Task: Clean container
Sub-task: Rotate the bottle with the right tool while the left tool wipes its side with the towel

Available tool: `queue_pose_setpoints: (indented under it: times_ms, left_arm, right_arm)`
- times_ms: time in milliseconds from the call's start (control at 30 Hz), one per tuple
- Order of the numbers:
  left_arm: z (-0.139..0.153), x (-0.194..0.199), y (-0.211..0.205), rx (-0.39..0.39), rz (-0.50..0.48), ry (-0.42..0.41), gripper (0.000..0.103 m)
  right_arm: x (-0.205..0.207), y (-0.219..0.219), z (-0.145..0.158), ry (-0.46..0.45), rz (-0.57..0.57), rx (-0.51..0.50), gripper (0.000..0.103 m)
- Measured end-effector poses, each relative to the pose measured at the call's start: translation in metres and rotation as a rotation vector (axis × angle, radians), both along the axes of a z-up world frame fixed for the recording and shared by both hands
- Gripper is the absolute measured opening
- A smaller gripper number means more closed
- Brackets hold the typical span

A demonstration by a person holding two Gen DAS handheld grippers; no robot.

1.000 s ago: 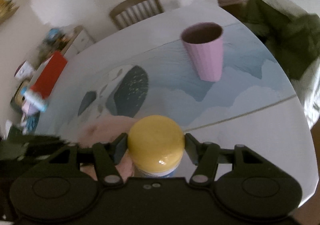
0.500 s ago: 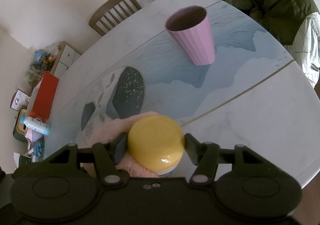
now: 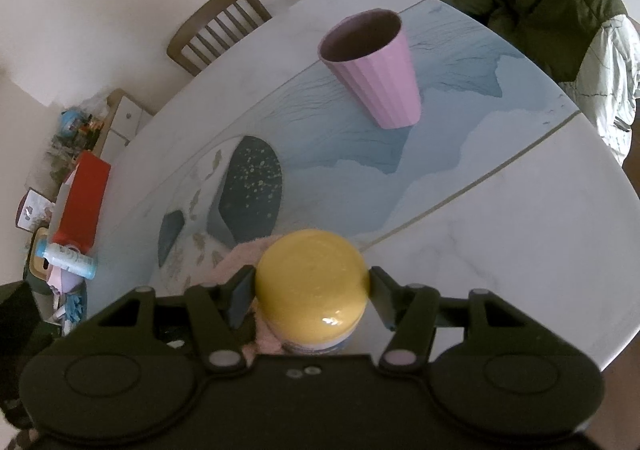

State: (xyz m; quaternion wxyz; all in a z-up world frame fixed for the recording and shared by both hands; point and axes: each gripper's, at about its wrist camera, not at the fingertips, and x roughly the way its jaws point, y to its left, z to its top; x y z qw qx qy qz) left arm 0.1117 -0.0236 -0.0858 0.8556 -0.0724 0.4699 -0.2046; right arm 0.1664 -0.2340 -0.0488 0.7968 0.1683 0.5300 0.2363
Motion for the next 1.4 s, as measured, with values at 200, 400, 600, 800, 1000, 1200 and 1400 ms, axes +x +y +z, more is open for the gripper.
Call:
queue_pose_setpoints:
  times_ms: [200, 400, 600, 800, 1000, 1200, 1400]
  left_arm:
    - [-0.016, 0.003, 0.009, 0.025, -0.004, 0.033, 0.019]
    - [-0.019, -0.007, 0.003, 0.12, -0.08, 0.0, 0.019]
    - [-0.003, -0.023, 0.016, 0.13, -0.088, -0.039, 0.019]
    - [0.034, -0.032, 0.03, 0.002, -0.13, -0.087, 0.019]
    - [0.057, -0.036, 0.02, -0.043, -0.217, -0.139, 0.019]
    - [0.052, -0.028, 0.028, -0.072, -0.237, -0.124, 0.019]
    - [0.038, -0.027, 0.045, -0.059, -0.23, -0.104, 0.019]
  right_arm:
    - [-0.003, 0.007, 0.004, -0.013, 0.019, -0.023, 0.06]
    - [-0.001, 0.01, 0.005, 0.012, -0.004, -0.023, 0.06]
    - [-0.001, 0.013, 0.005, 0.02, -0.046, -0.022, 0.06]
    - [0.001, 0.024, 0.006, 0.03, -0.092, -0.018, 0.06]
    - [0.001, 0.045, 0.011, 0.024, -0.118, -0.03, 0.06]
    - [-0.006, 0.07, 0.017, 0.023, -0.113, -0.03, 0.06]
    - [-0.014, 0.087, 0.019, 0.039, -0.113, -0.035, 0.06]
